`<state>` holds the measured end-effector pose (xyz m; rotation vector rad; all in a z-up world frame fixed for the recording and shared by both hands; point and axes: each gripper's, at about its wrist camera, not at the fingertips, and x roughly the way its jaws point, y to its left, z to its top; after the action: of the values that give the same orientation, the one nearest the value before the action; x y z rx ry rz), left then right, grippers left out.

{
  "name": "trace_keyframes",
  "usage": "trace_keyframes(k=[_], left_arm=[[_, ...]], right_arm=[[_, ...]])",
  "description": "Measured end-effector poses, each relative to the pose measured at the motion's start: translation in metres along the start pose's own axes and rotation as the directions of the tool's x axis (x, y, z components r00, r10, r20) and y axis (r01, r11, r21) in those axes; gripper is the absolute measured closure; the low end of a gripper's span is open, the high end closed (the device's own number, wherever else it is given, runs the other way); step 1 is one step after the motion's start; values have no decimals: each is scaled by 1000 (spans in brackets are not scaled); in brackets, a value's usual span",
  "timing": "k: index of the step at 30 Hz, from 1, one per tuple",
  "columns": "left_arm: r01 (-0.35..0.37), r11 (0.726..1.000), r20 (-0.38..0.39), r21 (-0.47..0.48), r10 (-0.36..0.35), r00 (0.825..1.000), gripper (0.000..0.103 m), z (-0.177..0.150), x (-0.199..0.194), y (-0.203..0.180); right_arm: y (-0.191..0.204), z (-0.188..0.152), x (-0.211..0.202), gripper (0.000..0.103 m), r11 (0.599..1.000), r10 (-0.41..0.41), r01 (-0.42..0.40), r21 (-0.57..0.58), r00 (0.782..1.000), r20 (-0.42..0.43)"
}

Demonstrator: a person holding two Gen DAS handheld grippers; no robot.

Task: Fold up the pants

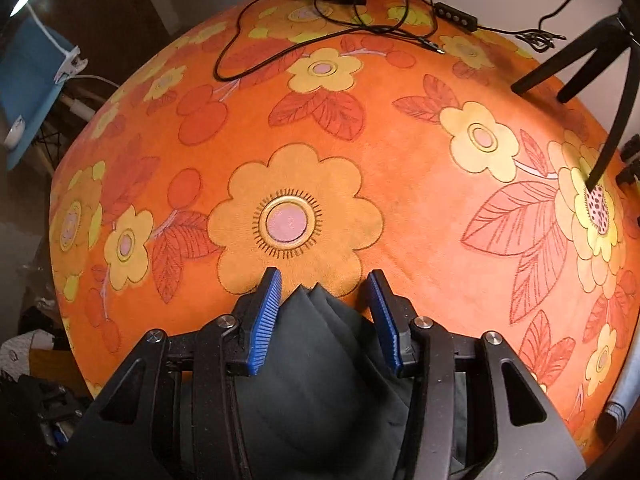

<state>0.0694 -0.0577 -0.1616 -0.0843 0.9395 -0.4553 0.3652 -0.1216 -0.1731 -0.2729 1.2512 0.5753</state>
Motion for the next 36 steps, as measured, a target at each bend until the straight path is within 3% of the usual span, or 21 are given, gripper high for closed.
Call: trace_keyframes(k=[2, 4, 7, 8, 12, 19, 20, 21, 23, 24, 28, 34, 36], left_arm=[[0, 1000, 1, -3, 0, 1000, 77, 0, 0, 1], [-2, 1000, 1, -5, 2, 1000, 77, 0, 0, 1], [-13, 1000, 8, 4, 13, 1000, 78, -1, 0, -3], [-3, 1000, 8, 3, 3, 1000, 93, -2, 1, -3], [3, 1000, 27, 18, -3, 1000, 98, -6, -3, -11], [-48, 995, 35, 87, 45, 998, 97, -3, -9, -20], [-50, 995, 32, 85, 48, 998, 91, -1, -10, -19], [-50, 996, 30, 78, 48, 998, 78, 1, -12, -17], [-44, 997, 43, 58, 42, 998, 61, 6, -14, -13], [-37, 998, 46, 46, 35, 998, 60, 8, -14, -11], [-1, 1000, 21, -11, 2, 1000, 60, 10, -3, -4], [29, 992, 13, -119, -28, 1000, 61, 5, 6, 5], [39, 988, 26, -151, -35, 999, 69, 4, 6, 7]], right_arm=[[3, -2, -1, 89, 1000, 23, -23, -12, 1000, -2], [6, -5, -4, 96, 1000, 15, -15, -25, 1000, 11], [7, -8, -14, 99, 999, -12, 14, -31, 998, 61], [3, -9, -21, 99, 1000, -4, 5, -6, 996, 88], [-6, -9, -34, 100, 999, -8, 3, 33, 990, 140], [-3, -7, -25, 99, 999, -34, 30, 36, 991, 130], [-3, -6, -26, 98, 999, -35, 30, 41, 992, 124], [-5, -5, -30, 90, 998, -21, 15, 56, 994, 109], [-11, -5, -40, 77, 994, -34, 25, 102, 995, 95], [-13, -6, -48, 71, 992, -37, 25, 122, 994, 104], [-3, -9, -62, 70, 988, -2, -5, 158, 999, 43], [13, -16, -43, 70, 971, 3, 15, 237, 997, -75], [16, -17, -35, 70, 962, -4, 32, 272, 995, -102]])
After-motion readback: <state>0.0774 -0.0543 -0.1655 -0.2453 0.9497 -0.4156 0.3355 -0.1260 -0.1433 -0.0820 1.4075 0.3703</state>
